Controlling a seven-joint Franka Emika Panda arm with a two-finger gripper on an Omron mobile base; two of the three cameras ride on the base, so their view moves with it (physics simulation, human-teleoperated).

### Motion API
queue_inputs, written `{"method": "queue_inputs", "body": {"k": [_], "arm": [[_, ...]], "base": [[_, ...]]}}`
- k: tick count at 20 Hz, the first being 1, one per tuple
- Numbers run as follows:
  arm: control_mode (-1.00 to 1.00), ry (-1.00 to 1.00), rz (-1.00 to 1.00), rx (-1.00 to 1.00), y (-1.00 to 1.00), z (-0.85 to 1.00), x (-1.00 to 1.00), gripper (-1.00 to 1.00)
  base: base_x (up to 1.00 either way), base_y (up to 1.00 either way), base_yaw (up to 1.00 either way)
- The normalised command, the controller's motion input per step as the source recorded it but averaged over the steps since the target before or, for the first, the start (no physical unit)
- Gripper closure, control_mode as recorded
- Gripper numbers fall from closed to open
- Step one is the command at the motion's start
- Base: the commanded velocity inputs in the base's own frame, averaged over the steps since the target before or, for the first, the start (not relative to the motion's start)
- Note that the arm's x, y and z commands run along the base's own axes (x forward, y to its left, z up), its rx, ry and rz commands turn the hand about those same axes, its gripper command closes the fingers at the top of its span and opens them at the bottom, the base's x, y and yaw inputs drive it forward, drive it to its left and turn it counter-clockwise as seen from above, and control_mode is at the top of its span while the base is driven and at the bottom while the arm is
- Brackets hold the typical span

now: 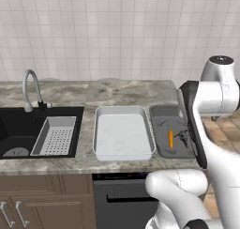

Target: Place one carrot and one fish in each tupperware on the nearby counter, to pack two identical lunches.

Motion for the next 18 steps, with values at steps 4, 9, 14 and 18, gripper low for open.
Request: {"method": "queue_inputs", "body": {"k": [4, 9, 14, 18], "arm": [[1.0, -0.05, 0.07, 0.0, 0.0, 0.0, -0.47, -1.0], [1.0, 0.0, 0.0, 0.0, 0.0, 0.0, 0.0, -1.0], [1.0, 0.0, 0.0, 0.0, 0.0, 0.0, 0.0, -1.0], [1.0, 0.0, 0.0, 0.0, 0.0, 0.0, 0.0, -1.0]], "base": [[-0.33, 0.0, 0.05], [-0.33, -0.29, 0.02], [-0.69, -0.87, -0.04], [-0.72, -1.0, -0.19]]}}
